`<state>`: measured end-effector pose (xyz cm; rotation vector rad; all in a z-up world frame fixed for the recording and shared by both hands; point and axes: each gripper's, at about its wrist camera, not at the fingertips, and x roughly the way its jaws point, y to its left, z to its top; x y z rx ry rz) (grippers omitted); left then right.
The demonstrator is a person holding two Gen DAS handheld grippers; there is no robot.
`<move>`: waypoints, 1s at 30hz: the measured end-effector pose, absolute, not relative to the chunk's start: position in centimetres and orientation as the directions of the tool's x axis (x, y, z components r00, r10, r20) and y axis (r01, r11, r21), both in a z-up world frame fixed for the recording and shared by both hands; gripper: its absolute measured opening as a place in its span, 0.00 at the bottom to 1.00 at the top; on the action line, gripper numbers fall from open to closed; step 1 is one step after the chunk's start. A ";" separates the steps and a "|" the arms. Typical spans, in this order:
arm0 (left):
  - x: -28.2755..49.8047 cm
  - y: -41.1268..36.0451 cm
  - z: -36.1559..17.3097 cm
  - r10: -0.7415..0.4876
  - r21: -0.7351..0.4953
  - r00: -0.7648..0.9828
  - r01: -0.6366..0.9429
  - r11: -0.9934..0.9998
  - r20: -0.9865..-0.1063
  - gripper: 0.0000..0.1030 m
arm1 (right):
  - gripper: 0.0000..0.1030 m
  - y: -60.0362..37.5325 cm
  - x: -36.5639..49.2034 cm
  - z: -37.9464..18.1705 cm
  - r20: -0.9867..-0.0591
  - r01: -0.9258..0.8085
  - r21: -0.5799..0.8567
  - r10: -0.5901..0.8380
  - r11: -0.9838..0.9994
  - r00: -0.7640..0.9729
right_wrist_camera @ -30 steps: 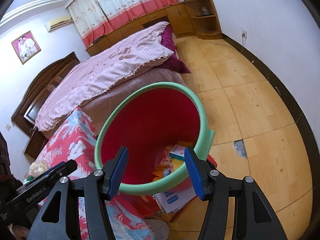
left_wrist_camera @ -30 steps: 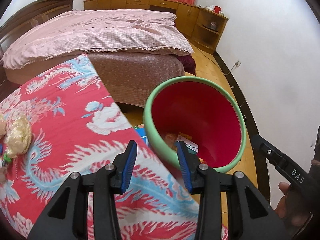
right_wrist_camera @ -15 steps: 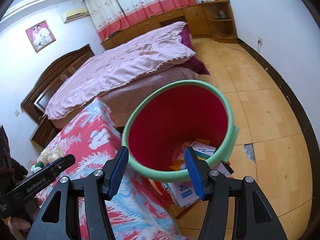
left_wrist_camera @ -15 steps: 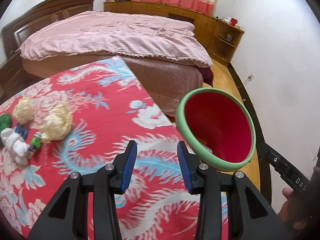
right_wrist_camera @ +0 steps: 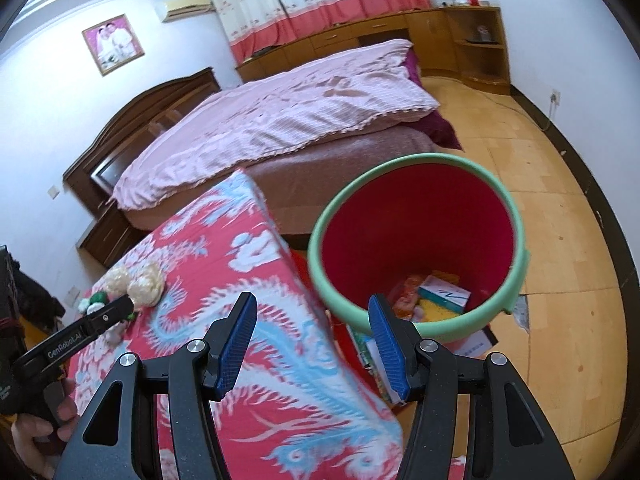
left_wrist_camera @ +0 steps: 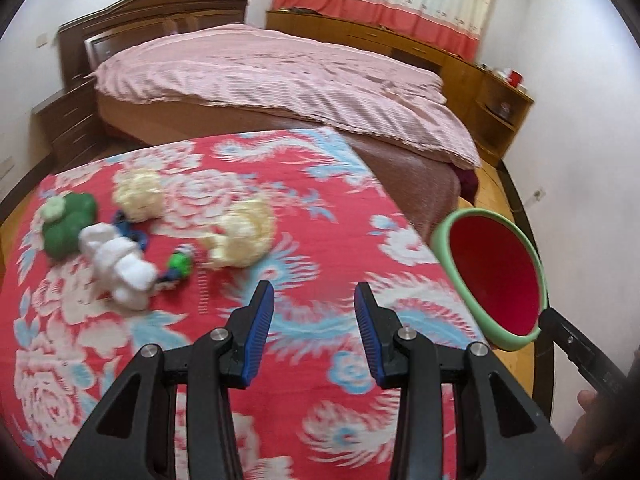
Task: Collect trash
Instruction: 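Grasp the white sock with the left gripper while the right grasps a cream crumpled paper ball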
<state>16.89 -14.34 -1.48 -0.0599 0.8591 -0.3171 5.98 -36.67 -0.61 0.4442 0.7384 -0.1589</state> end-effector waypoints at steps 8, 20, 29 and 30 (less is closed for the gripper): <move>17.7 -8.9 -1.7 -0.218 -0.160 0.642 0.147 0.976 -0.735 0.40 | 0.58 -33.4 7.9 -1.0 -0.700 0.232 0.315 0.060 0.920 0.712; 20.6 -2.9 -4.3 -0.120 -0.156 0.630 -0.002 0.988 -0.768 0.44 | 0.58 -29.9 10.3 -1.8 -0.727 0.194 0.293 0.086 0.936 0.682; 22.6 -1.4 -6.4 -0.122 -0.194 0.611 -0.052 0.980 -0.782 0.49 | 0.58 -28.2 12.0 -2.3 -0.749 0.185 0.264 0.081 0.947 0.657; 22.7 -1.4 -6.6 -0.125 -0.198 0.609 -0.054 0.979 -0.784 0.49 | 0.58 -28.0 12.1 -2.3 -0.751 0.184 0.263 0.082 0.947 0.655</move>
